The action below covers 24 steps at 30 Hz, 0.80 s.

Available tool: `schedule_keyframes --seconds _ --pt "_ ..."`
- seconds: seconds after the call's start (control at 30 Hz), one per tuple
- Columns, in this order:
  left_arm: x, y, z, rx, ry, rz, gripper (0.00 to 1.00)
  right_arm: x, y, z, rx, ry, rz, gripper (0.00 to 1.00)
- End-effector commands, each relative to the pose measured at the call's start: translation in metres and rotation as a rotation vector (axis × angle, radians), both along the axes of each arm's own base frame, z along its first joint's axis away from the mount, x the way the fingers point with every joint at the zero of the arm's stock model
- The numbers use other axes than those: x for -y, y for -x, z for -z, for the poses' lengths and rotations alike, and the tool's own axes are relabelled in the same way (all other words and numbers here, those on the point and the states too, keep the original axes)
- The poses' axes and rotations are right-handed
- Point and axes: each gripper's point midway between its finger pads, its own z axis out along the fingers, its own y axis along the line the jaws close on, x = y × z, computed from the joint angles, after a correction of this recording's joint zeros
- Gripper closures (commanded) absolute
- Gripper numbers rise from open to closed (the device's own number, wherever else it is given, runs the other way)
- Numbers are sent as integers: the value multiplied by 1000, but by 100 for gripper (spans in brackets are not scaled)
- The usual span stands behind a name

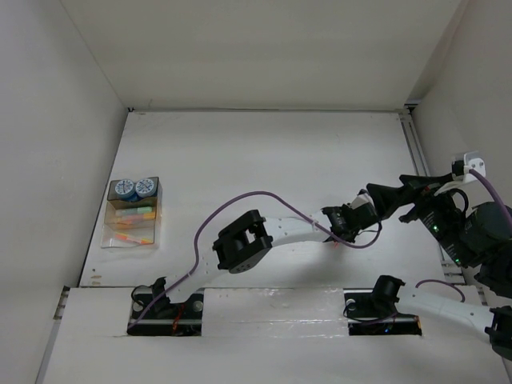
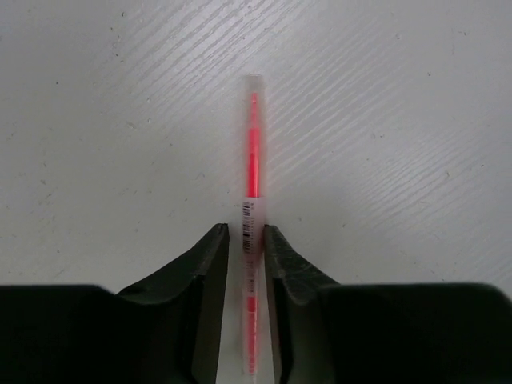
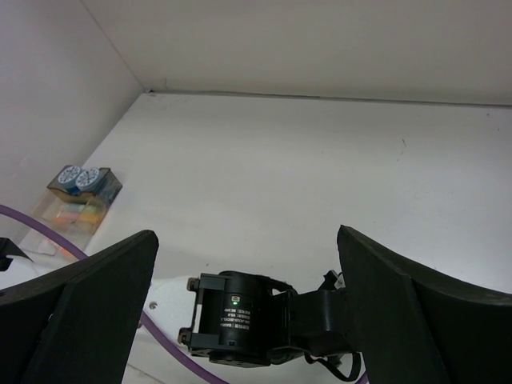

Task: Sort the stationery into containers
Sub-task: Grab a piece of stationery with the left arm

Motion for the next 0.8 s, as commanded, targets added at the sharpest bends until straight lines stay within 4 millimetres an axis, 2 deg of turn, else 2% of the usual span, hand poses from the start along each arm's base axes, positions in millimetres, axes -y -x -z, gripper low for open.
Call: schedule_keyframes --seconds 0.0,0.07,0.17,0.3,0.37,0.4,0.43,0.47,0.5,0.53,0.57,0.6,0.63,0.67,0.7,0.73,0.77 --pt "-39 26 74 -126 -205 13 83 2 0 -12 32 -57 6 0" --pt "-39 30 79 -146 -209 23 87 4 2 -13 37 -64 6 0" --pt "-46 34 94 -164 -234 27 99 7 3 -15 42 -72 6 0" --pt "-46 35 90 -170 -223 11 100 7 3 -15 42 -72 6 0" --pt "-55 26 84 -166 -216 -23 100 7 3 -15 42 -72 6 0" --pt "-52 12 61 -155 -156 -54 100 7 3 -15 42 -72 6 0" --pt "-54 5 51 -147 -130 -67 100 10 0 -12 41 -70 38 0" --pt "-66 2 50 -153 -128 -89 100 8 -5 -5 28 -47 57 0" --pt "-68 -6 38 -145 -100 -103 100 4 -9 -2 17 -28 69 0" --pt "-75 -27 8 -120 -37 -165 100 0 -11 0 10 -15 69 0" --pt "-81 -38 -4 -108 -10 -200 100 -6 -15 6 -3 8 69 0" --pt "-96 -46 -7 -106 -12 -239 100 -15 -21 9 -16 30 69 0" --pt "-114 -69 -32 -89 29 -309 100 -22 -24 13 -27 47 58 0" --pt "-125 -82 -42 -87 62 -379 100 -23 -29 13 -32 48 94 0" --pt "-139 -94 -50 -79 80 -430 100 -25 -37 21 -44 60 133 0" --pt "-160 -101 -50 -85 71 -483 100 -31 -47 30 -67 107 165 0" --pt "-183 -123 -75 -64 129 -567 100 -32 -58 37 -95 117 185 0"
